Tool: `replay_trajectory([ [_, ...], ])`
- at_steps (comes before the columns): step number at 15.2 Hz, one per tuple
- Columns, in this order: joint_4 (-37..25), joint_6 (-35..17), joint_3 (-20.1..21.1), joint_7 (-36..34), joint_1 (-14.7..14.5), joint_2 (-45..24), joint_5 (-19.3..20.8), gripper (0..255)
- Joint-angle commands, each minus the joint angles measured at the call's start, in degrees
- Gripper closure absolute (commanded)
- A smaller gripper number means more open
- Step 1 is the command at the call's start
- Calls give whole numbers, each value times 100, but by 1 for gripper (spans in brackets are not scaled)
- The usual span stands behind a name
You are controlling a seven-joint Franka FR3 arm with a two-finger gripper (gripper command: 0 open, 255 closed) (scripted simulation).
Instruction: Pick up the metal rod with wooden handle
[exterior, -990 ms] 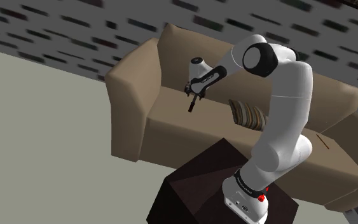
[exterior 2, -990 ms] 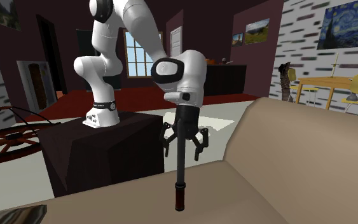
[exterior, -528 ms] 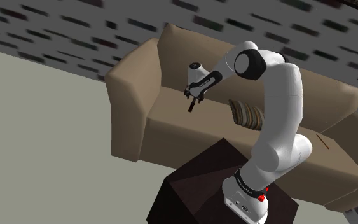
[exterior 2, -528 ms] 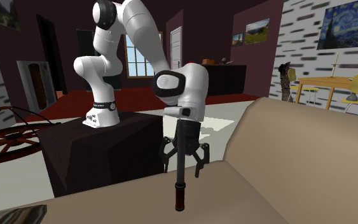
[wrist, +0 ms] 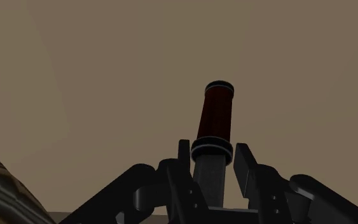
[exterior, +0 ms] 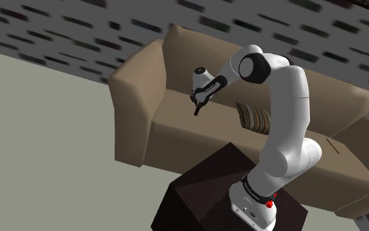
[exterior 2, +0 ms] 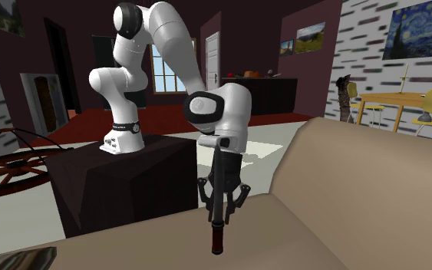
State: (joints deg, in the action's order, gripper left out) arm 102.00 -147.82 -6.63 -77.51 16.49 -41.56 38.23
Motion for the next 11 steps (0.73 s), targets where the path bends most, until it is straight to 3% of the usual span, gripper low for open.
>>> replay_trajectory([
  [1,3,-1,-1,-1,0,-5,1,255],
  [11,125,189,63,155,37,323,-81,255],
])
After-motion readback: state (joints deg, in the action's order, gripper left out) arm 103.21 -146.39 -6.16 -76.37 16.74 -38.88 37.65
